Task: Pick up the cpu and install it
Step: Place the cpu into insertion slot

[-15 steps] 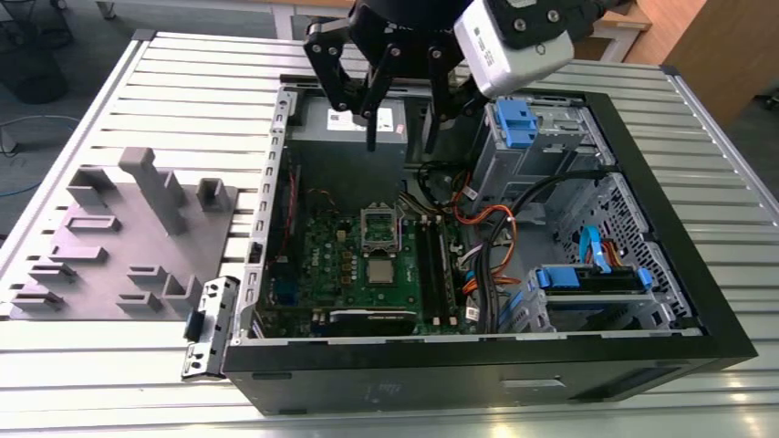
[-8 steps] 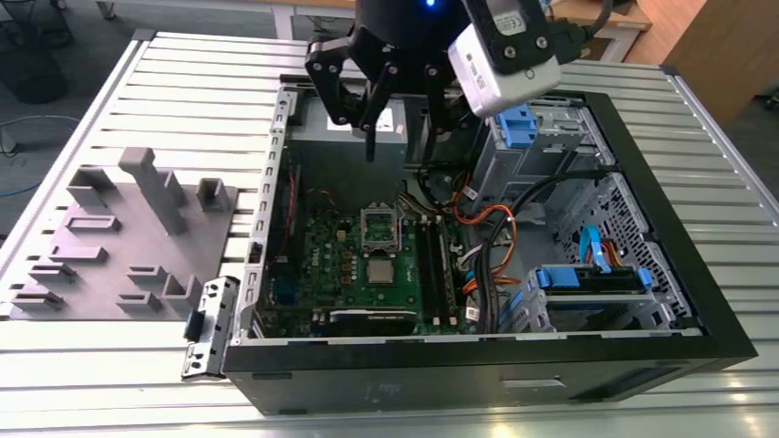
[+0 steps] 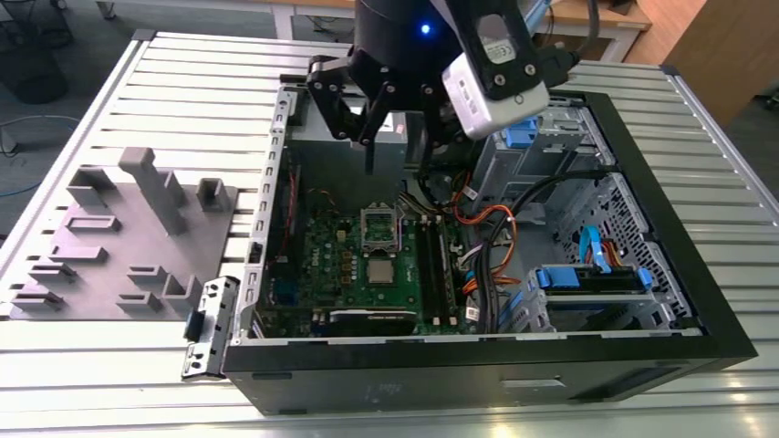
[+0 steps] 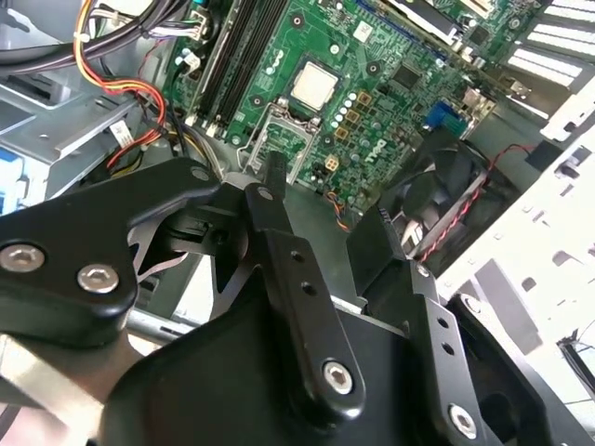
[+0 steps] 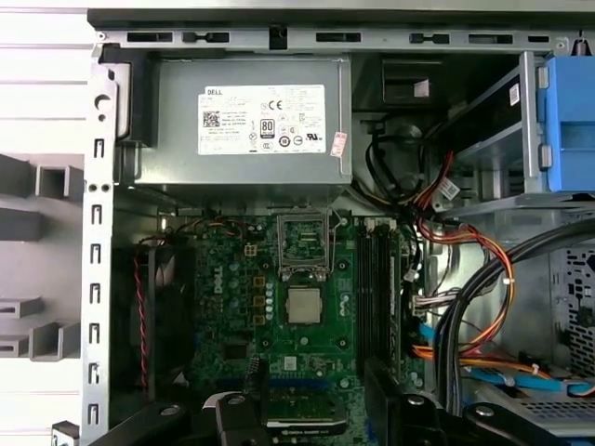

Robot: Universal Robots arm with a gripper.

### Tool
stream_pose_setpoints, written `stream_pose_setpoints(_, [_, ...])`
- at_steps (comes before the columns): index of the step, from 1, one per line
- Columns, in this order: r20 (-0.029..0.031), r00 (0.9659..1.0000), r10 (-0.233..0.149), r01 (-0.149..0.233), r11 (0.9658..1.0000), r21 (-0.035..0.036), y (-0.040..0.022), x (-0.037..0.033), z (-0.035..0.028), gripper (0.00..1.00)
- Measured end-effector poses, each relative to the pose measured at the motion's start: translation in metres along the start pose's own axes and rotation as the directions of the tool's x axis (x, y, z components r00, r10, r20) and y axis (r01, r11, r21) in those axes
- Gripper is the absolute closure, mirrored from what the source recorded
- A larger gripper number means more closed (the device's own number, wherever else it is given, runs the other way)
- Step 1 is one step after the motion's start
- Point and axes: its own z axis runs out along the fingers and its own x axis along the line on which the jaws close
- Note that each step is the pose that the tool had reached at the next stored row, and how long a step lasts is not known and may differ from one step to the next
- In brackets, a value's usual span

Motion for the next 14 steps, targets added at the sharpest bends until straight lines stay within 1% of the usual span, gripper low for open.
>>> stream_pose_setpoints(14, [-0.0001, 1.0000, 0.000, 0.000, 1.0000, 0.0001, -0.0014, 0.0004, 0.0254, 0.47])
